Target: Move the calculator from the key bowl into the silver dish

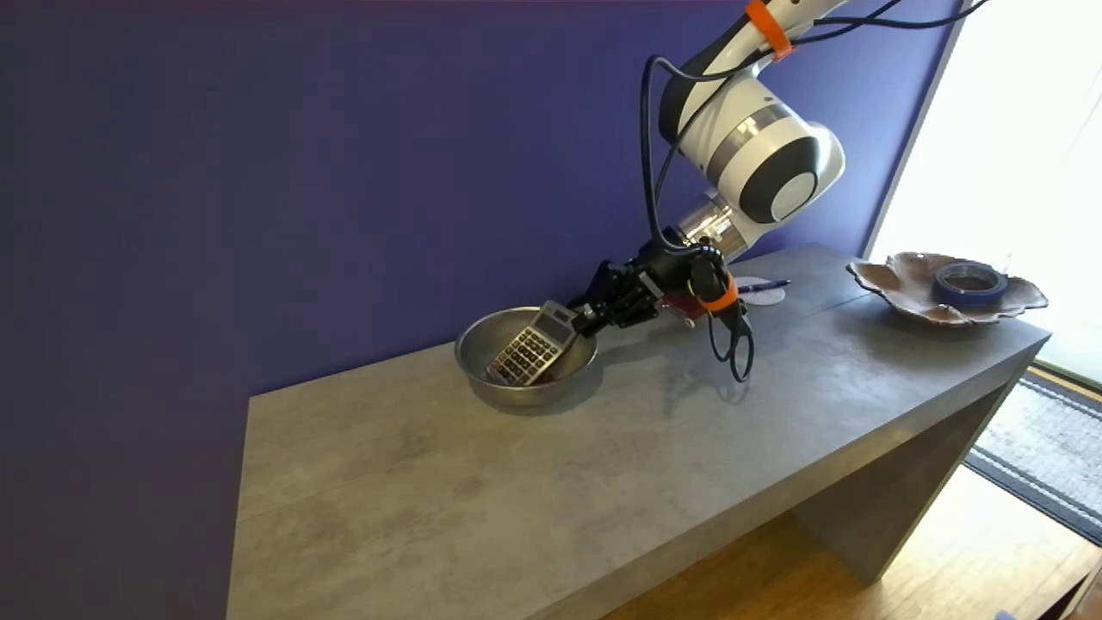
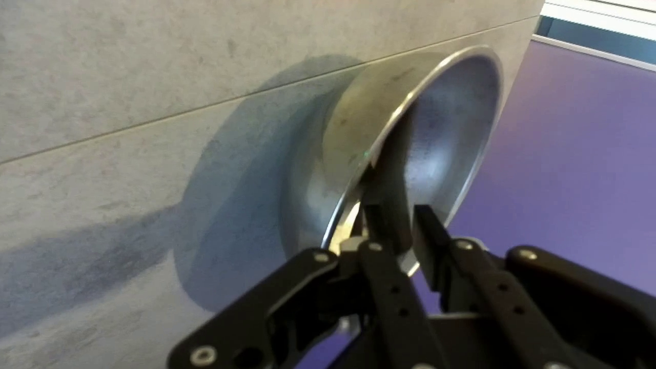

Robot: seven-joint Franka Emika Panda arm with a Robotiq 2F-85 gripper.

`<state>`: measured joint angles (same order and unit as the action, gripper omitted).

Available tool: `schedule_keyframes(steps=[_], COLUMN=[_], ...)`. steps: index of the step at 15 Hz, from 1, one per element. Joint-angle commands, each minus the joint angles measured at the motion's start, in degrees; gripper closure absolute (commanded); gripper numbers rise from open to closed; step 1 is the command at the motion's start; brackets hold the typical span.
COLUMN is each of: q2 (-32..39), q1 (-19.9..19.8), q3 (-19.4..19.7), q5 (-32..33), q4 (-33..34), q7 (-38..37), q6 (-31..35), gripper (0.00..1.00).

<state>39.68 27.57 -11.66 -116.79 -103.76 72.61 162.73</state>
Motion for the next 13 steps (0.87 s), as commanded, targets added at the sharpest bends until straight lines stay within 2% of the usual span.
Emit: schedule_keyframes(steps=[1,5,8,10,11,12,13], q2=[2.14,-1.42,-11.50,-15.57,-18.27,-19.72,-13.74], q1=[0.87,1.10,0.78,-0.09,-0.92,-3.56,-0.90], q3=[0.74,1.30,1.89,2.07,2.14,0.18,1.51], q5=[-1.12,-3.14,-2.61,-0.97,-1.05,1.32,-0.08], q4=[3.53,1.32,-9.56,-14.76,-17.95,-21.05,-12.83], q7=[0.79,4.07,11.68,14.33,15.86,14.49,13.50], q6=[1.37,1.93,5.03,8.19,7.78,5.16,7.89], gripper=[0.49,0.20,0.01,0.00,0.00,0.00,0.00])
